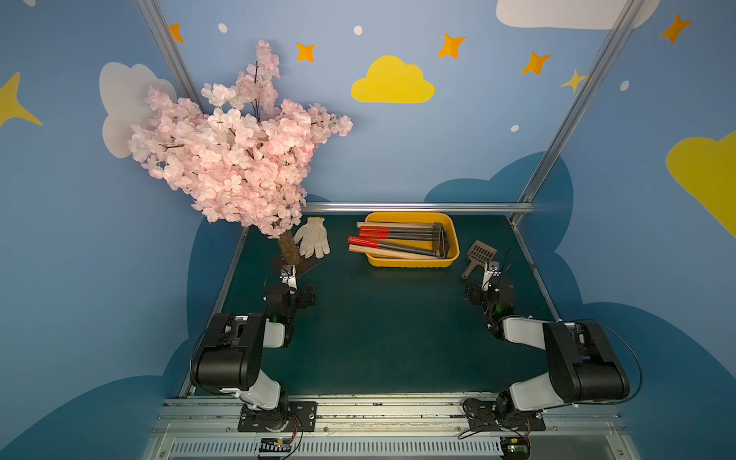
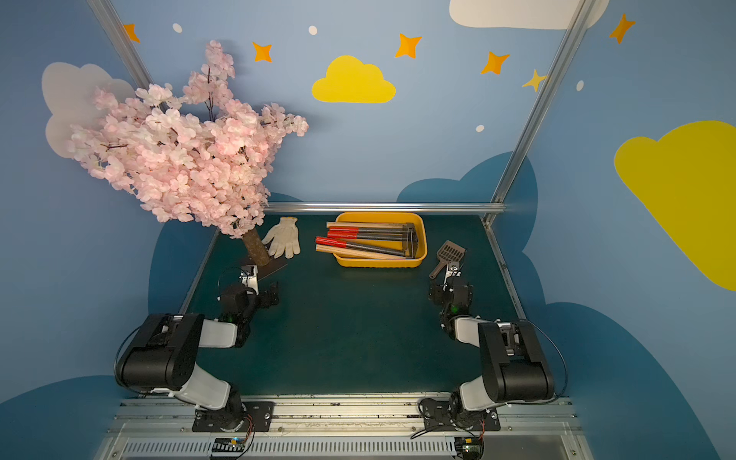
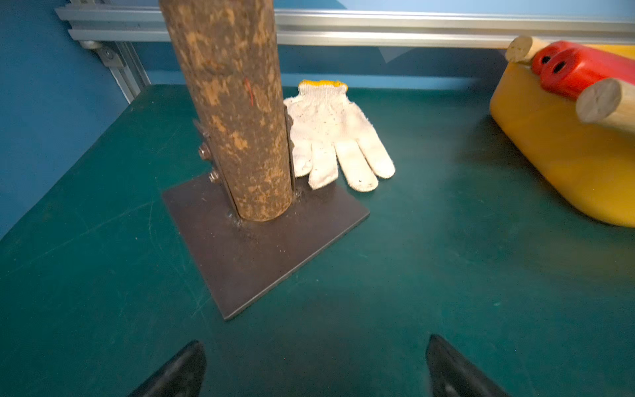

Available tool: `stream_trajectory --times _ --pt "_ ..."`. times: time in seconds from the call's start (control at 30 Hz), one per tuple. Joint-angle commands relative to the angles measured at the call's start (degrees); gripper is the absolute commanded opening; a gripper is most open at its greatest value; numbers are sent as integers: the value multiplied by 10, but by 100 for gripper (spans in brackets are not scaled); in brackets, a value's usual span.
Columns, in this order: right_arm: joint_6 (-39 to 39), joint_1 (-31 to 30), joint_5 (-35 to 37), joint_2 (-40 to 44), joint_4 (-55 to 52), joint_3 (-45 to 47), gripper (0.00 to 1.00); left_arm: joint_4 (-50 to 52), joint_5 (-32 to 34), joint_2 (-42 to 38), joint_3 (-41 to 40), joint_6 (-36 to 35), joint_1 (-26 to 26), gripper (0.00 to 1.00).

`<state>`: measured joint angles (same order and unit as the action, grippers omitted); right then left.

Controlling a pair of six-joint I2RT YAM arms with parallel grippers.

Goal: Put the small hoe into the storage box
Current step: Reset both arms

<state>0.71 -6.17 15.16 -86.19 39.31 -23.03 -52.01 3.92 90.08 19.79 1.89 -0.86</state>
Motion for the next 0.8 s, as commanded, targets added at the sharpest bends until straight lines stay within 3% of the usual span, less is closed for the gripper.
stream_trajectory --times 0.0,0.77 --pt "-7 -4 2 -15 105 11 93 -20 -15 -1 10 -11 -3 100" --pt "-1 1 -3 -5 64 -1 93 -20 -35 2 12 -7 -13 100"
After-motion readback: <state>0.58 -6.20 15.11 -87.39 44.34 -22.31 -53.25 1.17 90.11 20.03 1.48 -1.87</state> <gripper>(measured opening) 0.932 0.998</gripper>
